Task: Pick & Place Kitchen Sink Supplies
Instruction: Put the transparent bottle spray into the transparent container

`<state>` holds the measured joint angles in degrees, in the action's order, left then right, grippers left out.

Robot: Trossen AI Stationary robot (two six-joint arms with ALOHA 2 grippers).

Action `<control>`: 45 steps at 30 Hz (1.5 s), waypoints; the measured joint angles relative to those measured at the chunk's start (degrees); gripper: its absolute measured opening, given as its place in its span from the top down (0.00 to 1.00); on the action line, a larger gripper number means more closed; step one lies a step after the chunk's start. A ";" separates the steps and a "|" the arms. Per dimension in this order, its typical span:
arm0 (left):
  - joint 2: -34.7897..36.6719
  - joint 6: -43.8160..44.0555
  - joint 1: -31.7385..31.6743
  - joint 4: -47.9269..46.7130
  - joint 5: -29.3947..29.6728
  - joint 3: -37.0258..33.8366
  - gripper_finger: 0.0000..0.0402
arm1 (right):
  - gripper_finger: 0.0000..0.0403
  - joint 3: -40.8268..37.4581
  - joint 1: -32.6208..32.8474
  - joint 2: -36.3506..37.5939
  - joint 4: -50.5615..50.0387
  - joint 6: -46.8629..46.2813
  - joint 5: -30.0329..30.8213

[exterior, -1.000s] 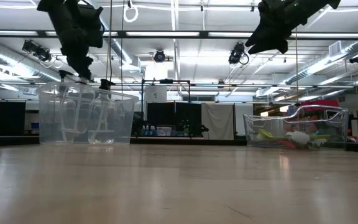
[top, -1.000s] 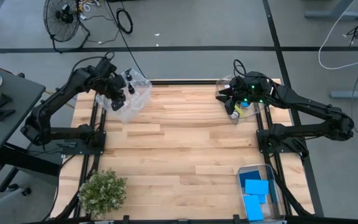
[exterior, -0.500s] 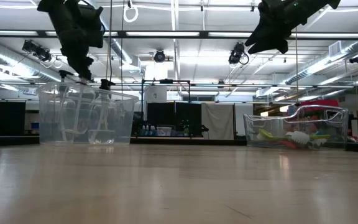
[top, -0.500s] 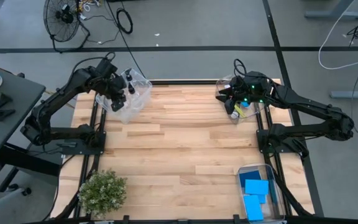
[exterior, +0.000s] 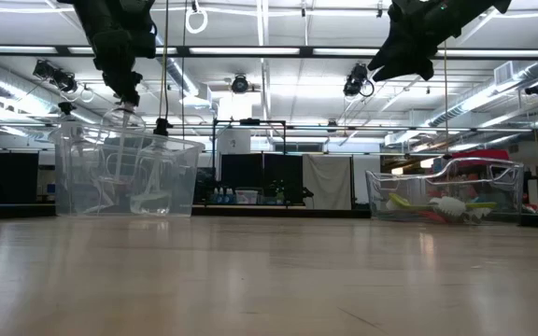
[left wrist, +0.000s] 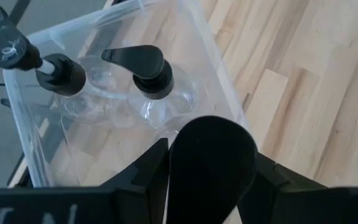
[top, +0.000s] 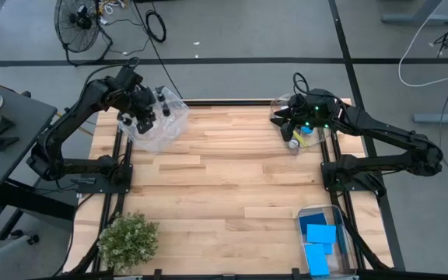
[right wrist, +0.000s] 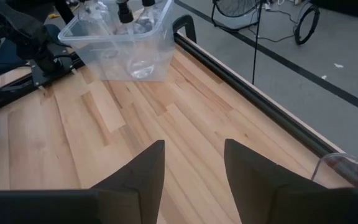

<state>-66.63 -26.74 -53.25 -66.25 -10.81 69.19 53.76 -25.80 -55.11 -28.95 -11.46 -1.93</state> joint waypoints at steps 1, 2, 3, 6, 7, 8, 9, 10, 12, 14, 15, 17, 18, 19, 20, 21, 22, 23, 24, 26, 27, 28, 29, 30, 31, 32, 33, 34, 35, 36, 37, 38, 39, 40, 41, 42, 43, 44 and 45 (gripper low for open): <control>-0.02 0.02 -0.02 -0.17 -0.06 -0.03 0.64 | 0.59 -0.02 0.00 0.00 0.19 -0.01 0.00; 0.00 0.02 0.00 -0.31 -0.08 -0.15 0.64 | 0.59 -0.02 0.00 0.00 0.45 0.00 0.00; 0.00 0.00 0.00 -0.41 -0.08 -0.27 0.64 | 0.59 0.00 0.00 0.00 0.66 -0.01 0.00; -0.18 -0.09 0.00 -1.21 -0.19 -0.31 0.64 | 0.59 0.00 0.00 0.00 1.15 0.00 0.00; -0.20 -0.26 0.00 -1.23 -0.44 -0.31 0.63 | 0.59 0.00 0.00 0.00 1.48 0.00 0.00; -0.20 -0.77 0.00 -1.26 -0.69 -0.31 0.63 | 0.59 0.00 0.00 0.00 1.85 0.00 0.00; -0.22 -1.03 0.00 -1.43 -0.82 -0.31 0.63 | 0.59 0.00 0.00 0.00 2.15 0.00 0.00; -0.22 -1.20 0.00 -1.58 -0.82 -0.31 0.63 | 0.59 0.00 0.00 0.00 2.39 0.00 0.00; -0.40 -1.14 0.00 -1.74 -0.86 -0.31 0.64 | 0.59 0.00 0.00 0.00 2.89 0.00 0.00; -0.64 -1.15 -0.24 -1.87 -1.28 -0.31 0.64 | 0.59 0.00 0.02 0.00 3.25 0.02 0.00; -0.82 -1.19 -0.43 -1.92 -1.79 -0.31 0.64 | 0.59 0.00 0.00 0.00 3.26 0.02 0.00; -1.32 -1.08 -0.77 -2.03 -3.45 -0.31 0.64 | 0.59 0.00 0.01 0.00 3.28 0.18 0.00; -1.72 -1.03 -0.95 -2.05 -4.17 -0.31 0.64 | 0.59 0.00 0.00 0.00 3.25 0.37 0.00; -2.06 -0.96 -0.98 -2.08 -4.59 -0.31 0.63 | 0.59 0.00 0.00 0.00 3.25 0.45 0.00; -2.41 -0.97 -0.98 -2.06 -4.74 -0.31 0.63 | 0.59 0.00 0.01 0.00 3.25 0.53 0.00; -2.73 -1.06 -0.96 -2.05 -4.76 -0.31 0.63 | 0.59 0.00 0.00 0.00 3.25 0.55 0.00; -3.03 -1.28 -0.96 -2.09 -4.74 -0.31 0.63 | 0.59 0.00 0.00 0.00 3.23 0.55 0.00; -3.23 -1.65 -1.01 -2.04 -4.58 -0.31 0.63 | 0.59 0.00 0.00 0.00 3.25 0.55 0.00; -3.24 -2.12 -1.01 -2.13 -4.49 -0.31 0.63 | 0.59 0.00 0.00 0.00 3.23 0.52 0.00; -3.23 -2.45 -1.03 -2.13 -4.39 -0.31 0.62 | 0.59 0.00 0.00 0.00 3.23 0.35 0.00; -3.23 -2.40 -1.03 -2.08 -4.30 -0.31 0.61 | 0.59 0.00 0.00 0.00 3.23 0.33 0.00; -3.23 -2.37 -1.03 -2.23 -4.11 -0.31 0.61 | 0.59 0.00 0.00 0.00 3.23 0.35 0.00; -3.23 -2.39 -1.04 -2.46 -3.86 -0.31 0.60 | 0.59 0.00 0.00 0.00 3.21 0.34 0.00; -3.23 -2.41 -1.05 -2.75 -3.41 -0.28 0.59 | 0.59 0.00 0.00 0.00 3.23 0.33 0.00; -3.23 -2.42 -1.05 -3.06 -2.56 -0.28 0.58 | 0.59 0.00 0.00 0.00 3.22 0.33 0.00; -3.23 -2.27 -1.05 -3.25 -1.49 -0.28 0.57 | 0.59 0.00 0.00 0.00 3.22 0.33 0.00; -3.23 -1.83 -1.05 -3.39 -0.32 -0.28 0.56 | 0.59 0.00 0.01 0.00 3.22 0.32 0.00; -3.23 -1.05 -1.05 -3.40 0.88 -0.28 0.55 | 0.59 0.00 0.00 0.00 3.22 0.29 0.00; -3.23 -0.83 -1.07 -3.40 1.47 -0.28 0.54 | 0.59 0.00 0.02 0.00 3.21 0.14 0.00; -3.23 -0.75 -1.07 -3.50 2.02 -0.28 0.52 | 0.59 0.00 0.00 0.00 3.21 0.13 0.00; -3.23 -0.72 -1.05 -3.62 2.37 -0.28 0.49 | 0.59 0.00 0.00 0.00 3.21 0.16 0.00; -3.23 -0.65 -1.05 -3.74 2.60 -0.28 0.47 | 0.59 0.00 0.00 0.02 3.21 0.24 0.00; -3.23 -0.63 -1.06 -3.91 2.67 -0.28 0.44 | 0.59 0.00 0.02 0.00 3.21 0.36 0.00; -3.23 -0.63 -1.05 -4.06 2.67 -0.28 0.42 | 0.59 0.00 0.00 0.00 3.21 0.37 0.00; -3.22 -0.58 -1.05 -4.05 2.67 -0.28 0.39 | 0.59 0.00 0.01 0.00 3.21 0.37 0.00; -3.21 -0.50 -1.04 -3.99 2.65 -0.28 0.37 | 0.59 0.00 0.00 0.00 3.21 0.38 0.00; -3.21 -0.50 -1.03 -4.01 2.65 -0.28 0.35 | 0.59 0.00 0.00 0.00 3.21 0.39 0.00; -3.21 -0.50 -0.98 -4.01 2.67 -0.28 0.32 | 0.59 0.00 0.00 0.00 3.21 0.39 0.00; -3.21 -0.48 -0.86 -4.03 2.67 -0.26 0.31 | 0.59 0.00 0.00 0.00 3.21 0.39 0.00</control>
<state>-69.84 -27.22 -54.11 -70.28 -8.14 68.92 53.76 -25.80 -55.11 -25.74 -11.07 -1.93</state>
